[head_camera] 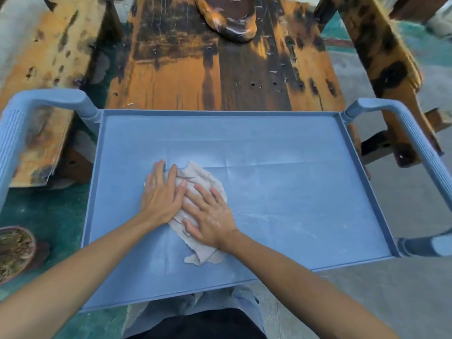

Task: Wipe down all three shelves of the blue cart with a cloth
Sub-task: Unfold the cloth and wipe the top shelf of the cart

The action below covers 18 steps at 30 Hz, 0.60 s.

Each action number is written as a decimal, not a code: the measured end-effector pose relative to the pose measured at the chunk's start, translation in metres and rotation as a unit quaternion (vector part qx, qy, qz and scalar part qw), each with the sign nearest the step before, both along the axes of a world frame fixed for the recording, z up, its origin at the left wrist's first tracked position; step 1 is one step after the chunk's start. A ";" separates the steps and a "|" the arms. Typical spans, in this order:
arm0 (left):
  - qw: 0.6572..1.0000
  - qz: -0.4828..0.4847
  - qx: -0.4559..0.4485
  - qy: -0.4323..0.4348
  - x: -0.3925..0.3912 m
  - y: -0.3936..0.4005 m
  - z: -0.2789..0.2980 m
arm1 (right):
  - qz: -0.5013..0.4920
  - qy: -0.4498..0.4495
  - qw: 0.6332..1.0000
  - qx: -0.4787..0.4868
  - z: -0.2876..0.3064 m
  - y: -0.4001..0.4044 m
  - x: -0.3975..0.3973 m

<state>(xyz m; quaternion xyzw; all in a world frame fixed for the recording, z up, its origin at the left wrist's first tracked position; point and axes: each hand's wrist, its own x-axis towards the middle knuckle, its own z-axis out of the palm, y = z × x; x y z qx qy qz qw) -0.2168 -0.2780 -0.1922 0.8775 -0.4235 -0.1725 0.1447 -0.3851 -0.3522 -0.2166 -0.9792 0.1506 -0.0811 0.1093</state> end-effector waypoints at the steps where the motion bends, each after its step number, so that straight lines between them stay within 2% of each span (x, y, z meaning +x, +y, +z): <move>1: 1.000 -0.013 -0.001 -0.005 -0.004 -0.006 0.000 | 0.002 0.000 1.000 -0.003 0.000 -0.010 -0.006; 7: 0.997 -0.077 -0.022 -0.008 -0.034 -0.057 0.003 | -0.018 0.038 0.999 -0.015 0.001 -0.078 -0.046; 12: 0.996 -0.089 -0.030 0.005 -0.064 -0.093 0.004 | -0.073 0.034 0.996 -0.031 0.002 -0.140 -0.086; 18: 0.988 -0.149 -0.047 0.011 -0.101 -0.138 0.003 | -0.142 0.087 0.985 -0.042 0.005 -0.211 -0.134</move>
